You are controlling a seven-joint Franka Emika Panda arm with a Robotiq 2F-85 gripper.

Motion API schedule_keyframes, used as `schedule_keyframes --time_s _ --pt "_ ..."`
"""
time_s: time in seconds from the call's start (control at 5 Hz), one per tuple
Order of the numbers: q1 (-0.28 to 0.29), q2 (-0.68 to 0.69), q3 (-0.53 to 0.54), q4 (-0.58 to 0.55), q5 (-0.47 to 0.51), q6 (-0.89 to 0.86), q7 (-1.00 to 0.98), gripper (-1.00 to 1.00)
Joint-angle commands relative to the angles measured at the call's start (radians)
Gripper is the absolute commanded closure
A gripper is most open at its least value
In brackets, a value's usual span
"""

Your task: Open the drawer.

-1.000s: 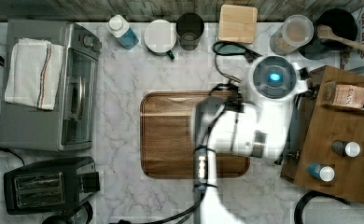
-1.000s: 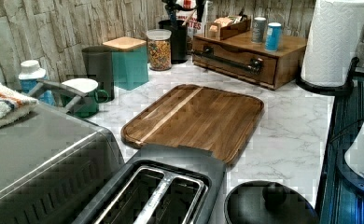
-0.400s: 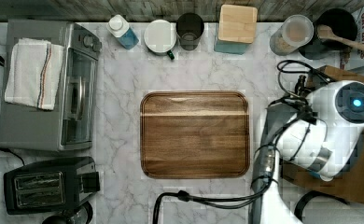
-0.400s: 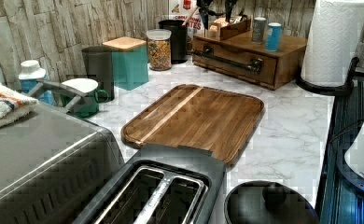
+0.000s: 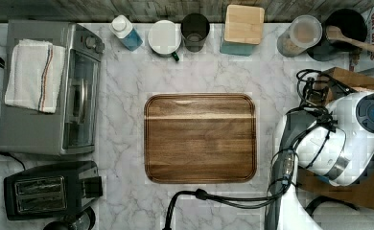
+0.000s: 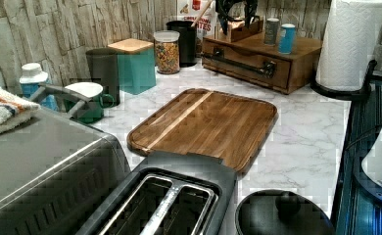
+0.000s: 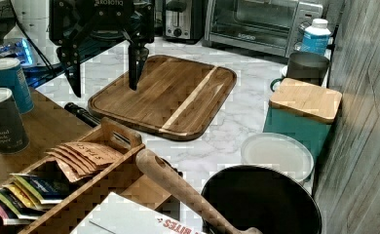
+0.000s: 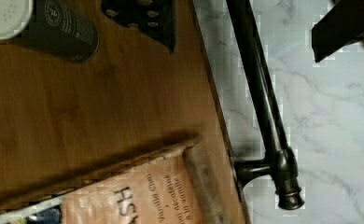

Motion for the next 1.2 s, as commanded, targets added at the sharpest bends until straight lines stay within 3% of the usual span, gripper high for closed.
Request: schedule_keyframes --time_s 0.2,0.4,0.8,1.2 --pt "0.036 -0.039 0.049 -0.002 -0.02 -0.006 -0.087 -1.0" --pt "0.055 -0.008 0.032 -0.004 -0.055 0.016 -0.072 -1.0" --pt "0.019 0.005 0.07 -0.095 -0.013 0.168 -0.054 -1.0" --pt "0.053 0.055 0.046 -0.134 -0.061 0.216 0.056 -1.0"
